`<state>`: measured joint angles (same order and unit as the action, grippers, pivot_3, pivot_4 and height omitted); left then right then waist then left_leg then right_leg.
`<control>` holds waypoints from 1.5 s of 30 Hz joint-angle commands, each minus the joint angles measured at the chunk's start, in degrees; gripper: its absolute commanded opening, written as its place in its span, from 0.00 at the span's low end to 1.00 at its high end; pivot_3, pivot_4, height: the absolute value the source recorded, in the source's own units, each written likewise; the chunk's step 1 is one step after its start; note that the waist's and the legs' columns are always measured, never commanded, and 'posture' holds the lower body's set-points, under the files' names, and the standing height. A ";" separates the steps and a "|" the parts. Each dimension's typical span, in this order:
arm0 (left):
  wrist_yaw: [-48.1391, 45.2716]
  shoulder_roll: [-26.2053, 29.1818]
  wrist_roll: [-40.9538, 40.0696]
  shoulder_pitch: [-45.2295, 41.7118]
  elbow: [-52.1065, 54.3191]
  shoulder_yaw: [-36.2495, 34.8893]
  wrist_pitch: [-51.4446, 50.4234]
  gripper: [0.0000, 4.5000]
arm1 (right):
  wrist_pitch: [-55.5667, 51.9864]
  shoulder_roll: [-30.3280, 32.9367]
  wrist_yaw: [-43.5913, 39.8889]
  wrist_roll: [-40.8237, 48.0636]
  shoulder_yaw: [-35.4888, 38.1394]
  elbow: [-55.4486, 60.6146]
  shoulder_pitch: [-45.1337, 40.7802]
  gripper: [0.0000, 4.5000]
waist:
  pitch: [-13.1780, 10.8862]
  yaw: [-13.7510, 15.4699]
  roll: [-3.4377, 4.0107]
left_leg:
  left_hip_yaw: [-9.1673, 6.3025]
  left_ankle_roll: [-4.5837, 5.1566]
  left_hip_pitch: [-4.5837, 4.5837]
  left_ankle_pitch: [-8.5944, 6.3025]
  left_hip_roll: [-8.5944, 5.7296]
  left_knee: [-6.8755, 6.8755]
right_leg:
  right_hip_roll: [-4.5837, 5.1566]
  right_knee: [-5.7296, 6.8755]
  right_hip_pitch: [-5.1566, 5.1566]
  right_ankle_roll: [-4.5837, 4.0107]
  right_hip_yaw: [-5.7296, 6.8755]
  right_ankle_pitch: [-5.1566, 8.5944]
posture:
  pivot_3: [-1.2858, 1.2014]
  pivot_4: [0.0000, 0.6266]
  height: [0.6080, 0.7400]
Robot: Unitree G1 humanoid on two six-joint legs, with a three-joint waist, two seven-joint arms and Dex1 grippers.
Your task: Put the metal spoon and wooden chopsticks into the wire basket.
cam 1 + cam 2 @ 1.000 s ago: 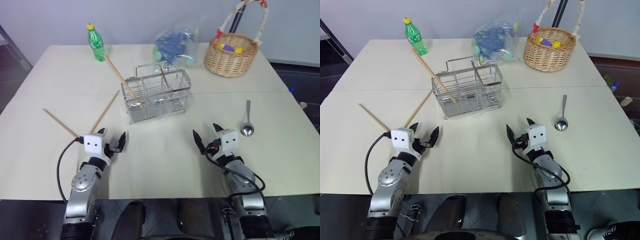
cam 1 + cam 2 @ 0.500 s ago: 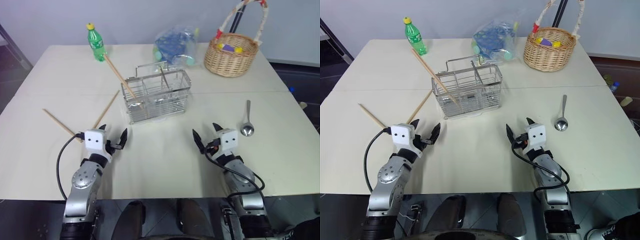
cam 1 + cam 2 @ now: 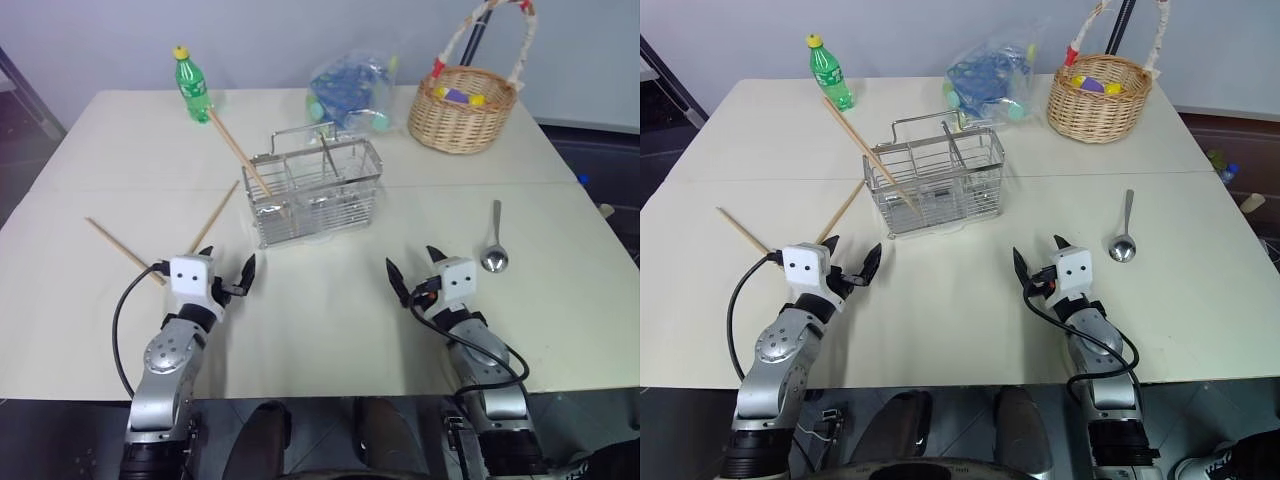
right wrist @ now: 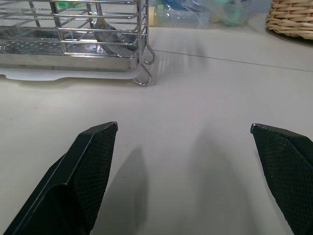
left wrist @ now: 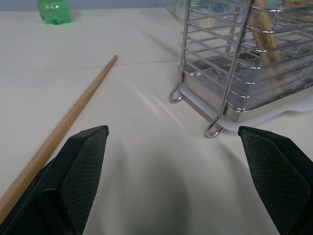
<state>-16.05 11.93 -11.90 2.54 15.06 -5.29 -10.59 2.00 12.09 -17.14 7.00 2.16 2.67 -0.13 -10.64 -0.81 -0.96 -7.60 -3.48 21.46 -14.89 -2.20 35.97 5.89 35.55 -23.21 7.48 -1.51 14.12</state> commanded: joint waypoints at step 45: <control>-27.49 24.29 -24.21 -2.30 20.72 -0.80 -14.20 0.99 | -70.70 18.82 2.19 19.82 21.63 11.46 -27.61 1.00 | -0.11 0.07 0.36 | 0.07 0.07 0.12 -0.03 0.07 -0.01 | -0.04 -0.26 -0.01 -0.33 0.00 0.06 | 0.52 0.24 1.00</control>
<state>-43.47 36.41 -36.68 -0.16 34.87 -5.94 -26.56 -68.55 29.29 -14.56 27.15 22.40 15.97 -26.75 -10.75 -0.74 -0.61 -7.53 -3.41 21.59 -14.92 -2.13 35.96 5.85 35.25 -23.22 7.15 -1.51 14.17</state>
